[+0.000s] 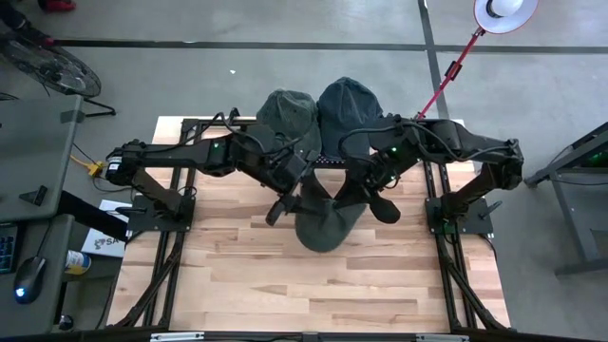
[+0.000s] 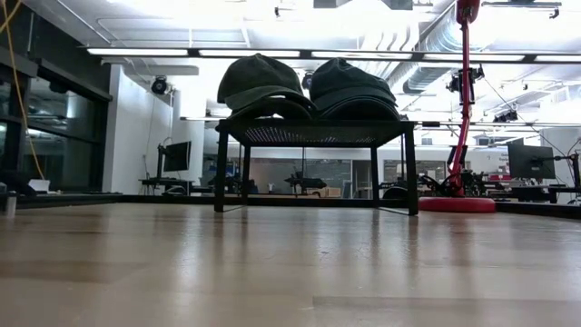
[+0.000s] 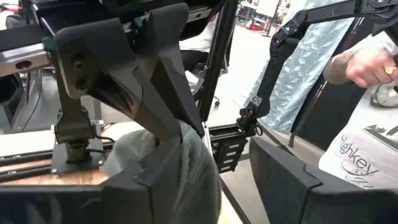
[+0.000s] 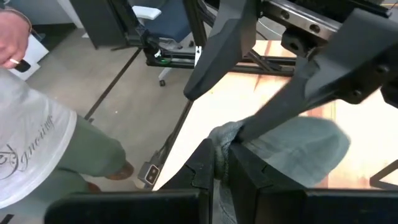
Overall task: Pick & Place hat
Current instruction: Stack the dark green cap on top of the other dark green caps on the shelf
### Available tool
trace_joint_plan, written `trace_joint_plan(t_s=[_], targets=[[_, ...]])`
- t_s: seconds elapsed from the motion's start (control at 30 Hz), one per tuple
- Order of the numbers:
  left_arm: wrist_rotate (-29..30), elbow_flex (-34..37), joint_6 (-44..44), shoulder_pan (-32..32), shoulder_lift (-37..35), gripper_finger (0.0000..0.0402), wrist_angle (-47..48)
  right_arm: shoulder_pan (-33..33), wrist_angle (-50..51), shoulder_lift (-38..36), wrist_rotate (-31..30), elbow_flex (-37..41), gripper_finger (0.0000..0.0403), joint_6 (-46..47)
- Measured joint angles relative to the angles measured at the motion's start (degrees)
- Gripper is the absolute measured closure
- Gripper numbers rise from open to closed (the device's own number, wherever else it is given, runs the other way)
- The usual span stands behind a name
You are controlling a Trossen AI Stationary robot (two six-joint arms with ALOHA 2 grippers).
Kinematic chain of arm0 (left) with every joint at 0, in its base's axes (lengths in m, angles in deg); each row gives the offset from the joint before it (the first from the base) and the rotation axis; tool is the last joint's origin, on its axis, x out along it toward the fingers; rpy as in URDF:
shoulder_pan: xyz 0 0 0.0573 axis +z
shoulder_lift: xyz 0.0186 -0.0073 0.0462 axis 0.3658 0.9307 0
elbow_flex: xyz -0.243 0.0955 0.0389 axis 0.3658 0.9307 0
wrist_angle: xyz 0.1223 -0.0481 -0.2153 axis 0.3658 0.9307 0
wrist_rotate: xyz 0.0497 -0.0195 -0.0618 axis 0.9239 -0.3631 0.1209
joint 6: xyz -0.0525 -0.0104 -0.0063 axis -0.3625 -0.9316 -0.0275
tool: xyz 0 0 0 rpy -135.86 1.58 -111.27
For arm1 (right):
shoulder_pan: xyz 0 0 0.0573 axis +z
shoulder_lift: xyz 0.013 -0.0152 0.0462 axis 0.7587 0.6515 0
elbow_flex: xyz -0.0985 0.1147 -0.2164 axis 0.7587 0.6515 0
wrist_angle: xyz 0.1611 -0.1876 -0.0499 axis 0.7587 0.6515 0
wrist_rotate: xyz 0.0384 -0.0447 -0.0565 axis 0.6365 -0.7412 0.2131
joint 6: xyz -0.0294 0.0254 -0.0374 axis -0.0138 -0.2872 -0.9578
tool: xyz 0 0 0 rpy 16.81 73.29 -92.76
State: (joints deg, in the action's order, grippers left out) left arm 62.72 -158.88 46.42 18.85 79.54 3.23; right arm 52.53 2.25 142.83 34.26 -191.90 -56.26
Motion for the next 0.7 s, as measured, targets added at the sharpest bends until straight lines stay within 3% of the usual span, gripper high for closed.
trace_joint_plan(t_s=[0.33,0.7], targets=[[1.62,-0.02,-0.53,0.0,-0.07,0.0261,1.62,-0.13,0.34,-0.01,-2.61,0.0,0.0385,0.25],[4.06,-0.09,-1.4,-0.02,-0.22,0.0266,1.66,-0.38,-0.94,-0.11,-4.86,0.03,0.0385,1.34]])
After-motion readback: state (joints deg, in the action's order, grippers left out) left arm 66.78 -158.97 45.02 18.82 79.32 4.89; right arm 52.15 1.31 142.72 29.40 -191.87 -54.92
